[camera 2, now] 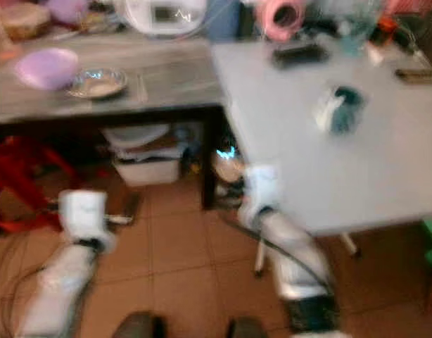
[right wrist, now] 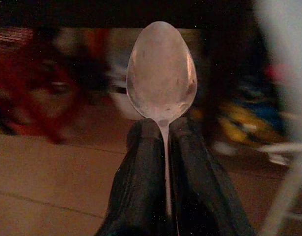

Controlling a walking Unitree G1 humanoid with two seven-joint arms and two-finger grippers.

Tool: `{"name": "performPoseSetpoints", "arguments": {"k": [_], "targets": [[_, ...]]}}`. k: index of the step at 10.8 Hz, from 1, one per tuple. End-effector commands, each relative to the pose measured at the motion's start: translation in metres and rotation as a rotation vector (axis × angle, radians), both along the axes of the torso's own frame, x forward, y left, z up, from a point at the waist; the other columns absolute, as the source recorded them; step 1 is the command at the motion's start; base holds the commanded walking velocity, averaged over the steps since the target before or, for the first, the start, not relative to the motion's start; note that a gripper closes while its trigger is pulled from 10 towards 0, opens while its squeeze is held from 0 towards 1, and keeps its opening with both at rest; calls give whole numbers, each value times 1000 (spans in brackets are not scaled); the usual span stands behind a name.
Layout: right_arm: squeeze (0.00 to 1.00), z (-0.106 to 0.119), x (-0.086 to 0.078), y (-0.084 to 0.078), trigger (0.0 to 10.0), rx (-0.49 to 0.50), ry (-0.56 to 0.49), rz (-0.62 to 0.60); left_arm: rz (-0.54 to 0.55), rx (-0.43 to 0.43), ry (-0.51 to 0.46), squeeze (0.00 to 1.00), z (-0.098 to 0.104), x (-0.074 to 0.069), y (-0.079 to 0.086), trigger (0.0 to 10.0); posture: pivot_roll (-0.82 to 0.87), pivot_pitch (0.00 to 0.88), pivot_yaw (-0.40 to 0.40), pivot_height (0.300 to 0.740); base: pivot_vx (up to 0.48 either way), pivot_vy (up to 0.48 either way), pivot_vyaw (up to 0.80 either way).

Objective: Setting the table

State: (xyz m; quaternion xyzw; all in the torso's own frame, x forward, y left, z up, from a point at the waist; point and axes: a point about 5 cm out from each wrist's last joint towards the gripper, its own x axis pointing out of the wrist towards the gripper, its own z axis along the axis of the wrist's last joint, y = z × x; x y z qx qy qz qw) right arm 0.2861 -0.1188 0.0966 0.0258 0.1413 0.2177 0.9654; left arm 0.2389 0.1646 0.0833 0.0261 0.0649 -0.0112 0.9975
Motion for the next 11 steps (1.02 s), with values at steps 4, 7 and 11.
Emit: {"name": "performPoseSetpoints", "arguments": {"k": [4,7,11], "targets": [[0,10,6,-15,0,-2,-71,-74,-41,-9,-28,0,5,8,-11,10000,25,82,20,740,192,412,0],[0,16,9,-12,0,-12,-124,-68,-36,10,-51,0,8,11,-10,10000,24,76,24,740,400,208,0],[0,22,13,-13,0,-14,-167,-93,-72,-1,-63,0,10,12,-18,10000,21,70,31,740,477,0,0]]}}
